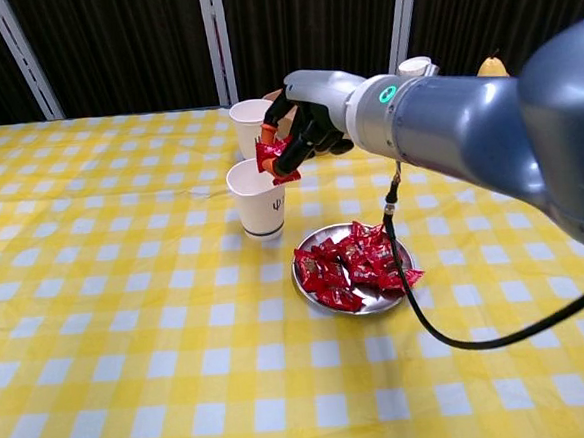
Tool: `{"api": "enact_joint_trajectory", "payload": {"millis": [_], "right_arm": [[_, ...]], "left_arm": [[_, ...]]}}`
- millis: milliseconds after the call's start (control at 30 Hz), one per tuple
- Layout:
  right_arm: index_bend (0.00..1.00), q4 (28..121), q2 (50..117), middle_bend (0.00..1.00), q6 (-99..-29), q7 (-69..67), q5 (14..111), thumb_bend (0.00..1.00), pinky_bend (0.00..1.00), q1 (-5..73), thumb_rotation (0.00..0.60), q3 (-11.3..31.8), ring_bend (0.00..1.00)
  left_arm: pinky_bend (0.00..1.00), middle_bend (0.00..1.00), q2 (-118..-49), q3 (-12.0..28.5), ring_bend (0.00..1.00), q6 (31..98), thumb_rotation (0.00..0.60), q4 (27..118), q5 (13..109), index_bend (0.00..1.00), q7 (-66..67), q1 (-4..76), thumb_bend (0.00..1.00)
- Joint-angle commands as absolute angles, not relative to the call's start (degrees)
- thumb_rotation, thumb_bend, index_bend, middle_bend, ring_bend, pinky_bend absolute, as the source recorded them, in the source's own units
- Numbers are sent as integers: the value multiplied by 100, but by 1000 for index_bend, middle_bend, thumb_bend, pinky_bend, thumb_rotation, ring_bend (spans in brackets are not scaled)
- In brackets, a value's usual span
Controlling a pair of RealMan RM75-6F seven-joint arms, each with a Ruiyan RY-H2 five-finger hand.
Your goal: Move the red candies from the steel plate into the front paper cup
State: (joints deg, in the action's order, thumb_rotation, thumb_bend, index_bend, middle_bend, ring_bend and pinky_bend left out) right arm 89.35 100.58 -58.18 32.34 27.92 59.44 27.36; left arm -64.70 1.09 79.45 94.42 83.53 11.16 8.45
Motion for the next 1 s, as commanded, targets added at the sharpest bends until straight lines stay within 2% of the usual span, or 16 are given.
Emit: {"api": "enact_joint_trajectory", "payload": {"millis": [33,333,1000], "right_arm": [[644,8609,10197,875,-5678,3297,2601,606,951,6213,600,2888,1000],[639,7941,10406,875,-5425,3214,2428,607,951,6574,600,2943,1000],[447,7562,10587,874,-5372,3004,2469,581,951,6701,600,2725,1000]], "left_arm": [[0,0,-6484,116,0,7929,600,9439,8325,0,1124,851,0],[0,0,-6473,140,0,7837,600,9475,8204,0,1095,874,0],[0,0,-6450,137,0,7830,600,9509,8176,0,1091,876,0]]}}
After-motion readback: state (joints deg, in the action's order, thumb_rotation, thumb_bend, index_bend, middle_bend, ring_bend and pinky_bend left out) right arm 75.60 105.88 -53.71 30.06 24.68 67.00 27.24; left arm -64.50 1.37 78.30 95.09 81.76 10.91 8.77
